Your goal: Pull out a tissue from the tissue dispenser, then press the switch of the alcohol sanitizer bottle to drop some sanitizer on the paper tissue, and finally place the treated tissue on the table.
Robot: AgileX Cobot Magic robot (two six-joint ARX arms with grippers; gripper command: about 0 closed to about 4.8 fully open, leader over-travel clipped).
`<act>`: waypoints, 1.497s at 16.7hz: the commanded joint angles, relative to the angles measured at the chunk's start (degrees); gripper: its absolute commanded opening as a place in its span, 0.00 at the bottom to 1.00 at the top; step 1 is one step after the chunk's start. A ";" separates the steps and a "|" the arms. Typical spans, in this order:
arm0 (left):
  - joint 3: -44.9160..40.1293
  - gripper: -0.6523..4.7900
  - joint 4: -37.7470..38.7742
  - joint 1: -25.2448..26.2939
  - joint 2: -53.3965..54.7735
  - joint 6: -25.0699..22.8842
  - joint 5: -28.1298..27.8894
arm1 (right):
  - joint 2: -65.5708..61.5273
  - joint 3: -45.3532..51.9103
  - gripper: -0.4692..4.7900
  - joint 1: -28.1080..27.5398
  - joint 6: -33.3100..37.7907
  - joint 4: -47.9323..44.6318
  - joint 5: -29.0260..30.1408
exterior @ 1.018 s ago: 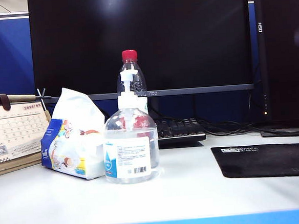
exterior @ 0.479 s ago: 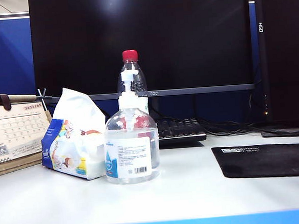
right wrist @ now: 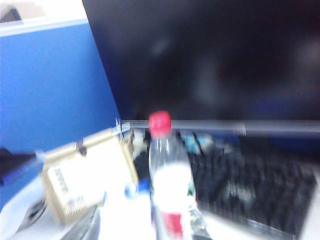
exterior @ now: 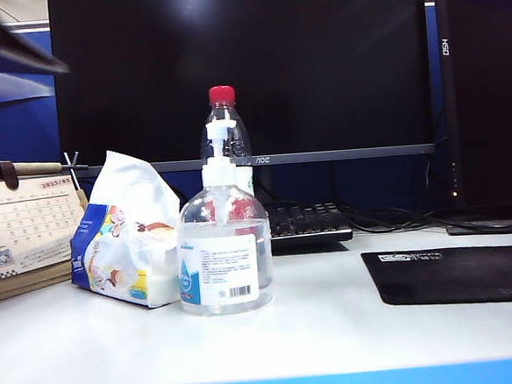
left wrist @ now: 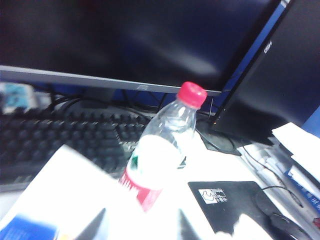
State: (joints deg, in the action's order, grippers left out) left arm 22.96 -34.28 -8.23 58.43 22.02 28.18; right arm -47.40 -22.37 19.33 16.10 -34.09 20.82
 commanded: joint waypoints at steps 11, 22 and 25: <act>18.60 0.53 10.97 -7.02 20.33 7.37 -1.03 | -6.19 -2.03 0.50 0.85 -1.55 -3.43 1.18; 18.60 0.57 13.25 -7.04 28.35 6.08 -3.58 | -6.21 -2.03 0.50 0.87 -1.51 -2.38 1.42; 18.69 0.69 11.82 -7.10 29.97 7.39 -3.48 | -6.23 -2.03 0.50 0.87 -1.51 -0.50 1.40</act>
State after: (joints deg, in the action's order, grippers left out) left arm 41.39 -21.30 -15.27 88.05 28.64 24.45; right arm -53.71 -24.21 20.18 14.72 -34.33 22.11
